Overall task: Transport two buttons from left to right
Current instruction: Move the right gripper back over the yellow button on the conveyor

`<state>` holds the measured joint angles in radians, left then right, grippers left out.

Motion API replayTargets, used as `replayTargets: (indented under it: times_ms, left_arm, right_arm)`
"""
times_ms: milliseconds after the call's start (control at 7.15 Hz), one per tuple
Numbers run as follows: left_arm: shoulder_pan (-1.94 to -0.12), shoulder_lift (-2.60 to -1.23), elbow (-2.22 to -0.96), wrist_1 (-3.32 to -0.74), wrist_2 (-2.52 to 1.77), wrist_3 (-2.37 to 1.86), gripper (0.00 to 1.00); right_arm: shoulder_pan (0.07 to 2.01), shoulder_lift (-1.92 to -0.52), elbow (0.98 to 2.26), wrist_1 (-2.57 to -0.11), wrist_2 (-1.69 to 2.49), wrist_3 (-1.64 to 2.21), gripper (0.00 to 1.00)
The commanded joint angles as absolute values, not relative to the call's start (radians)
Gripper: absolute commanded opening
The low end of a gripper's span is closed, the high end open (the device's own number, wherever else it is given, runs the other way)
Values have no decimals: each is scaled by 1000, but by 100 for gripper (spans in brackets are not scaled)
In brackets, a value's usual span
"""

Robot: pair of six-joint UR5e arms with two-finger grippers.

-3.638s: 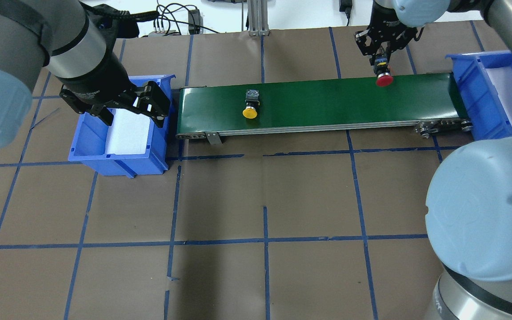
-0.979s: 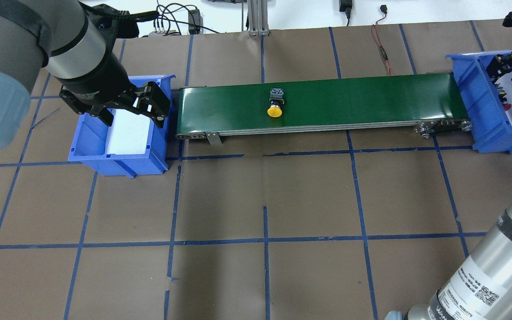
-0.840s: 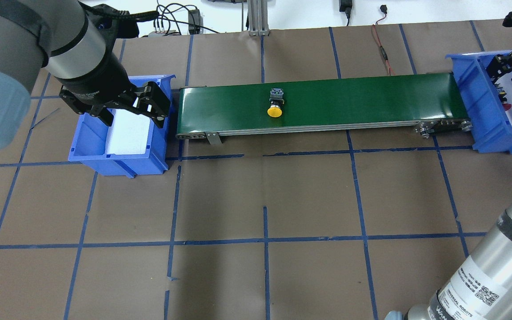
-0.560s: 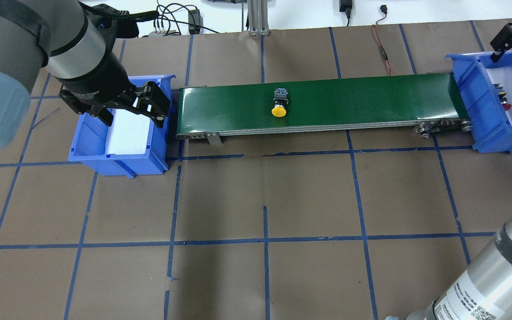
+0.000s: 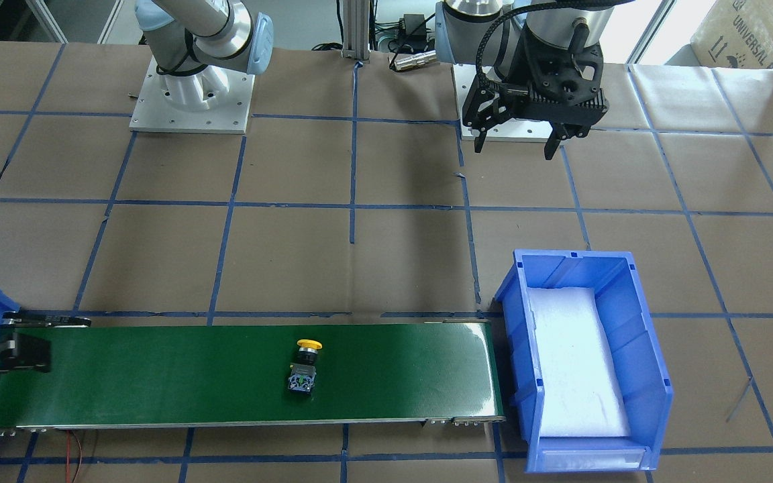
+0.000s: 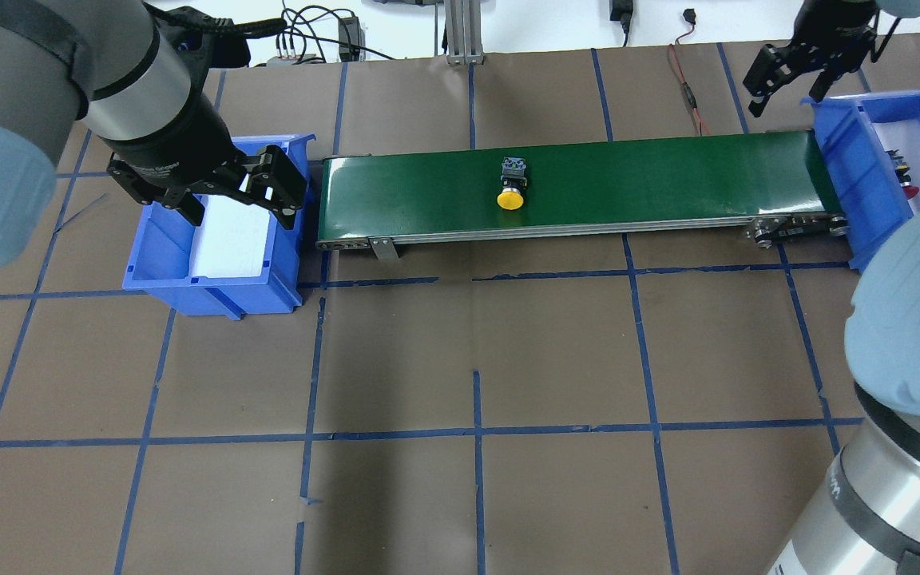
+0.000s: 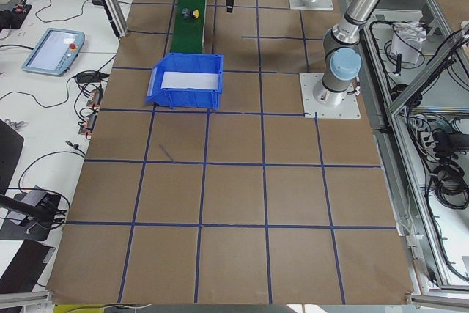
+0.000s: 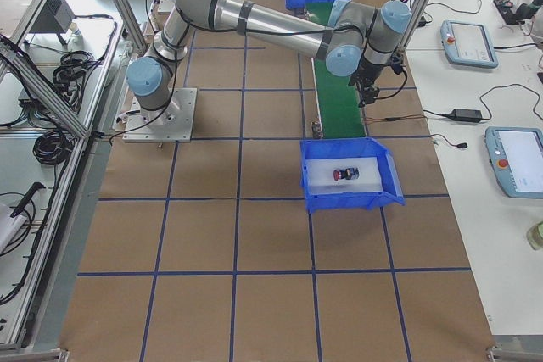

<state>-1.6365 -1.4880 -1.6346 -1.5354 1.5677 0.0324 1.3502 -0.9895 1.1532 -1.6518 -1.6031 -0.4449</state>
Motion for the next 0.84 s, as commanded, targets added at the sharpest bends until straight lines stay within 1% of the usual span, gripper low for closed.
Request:
replayTargets:
  times_ms: [0,280,420,700]
  left_arm:
    - [-1637,-1485,-1635,-1535,1568,32,100]
    - [-1635,-1485,-1635,-1536,1568,32,100]
    - [-1635,-1485,-1635,-1536,1568,34,100]
    - [-1634,-1483,-1635,-1536,1568,34,100]
  right_arm:
    - [1524,-982,1184,-1731,-1601,-223,100]
    - [1575,-954,1209,-1779,-1598,-108,100]
    - [1583,-957,1247,-1789,-1570,-65,100]
    - [1621,-939,1272,-1883,-1569,14,100]
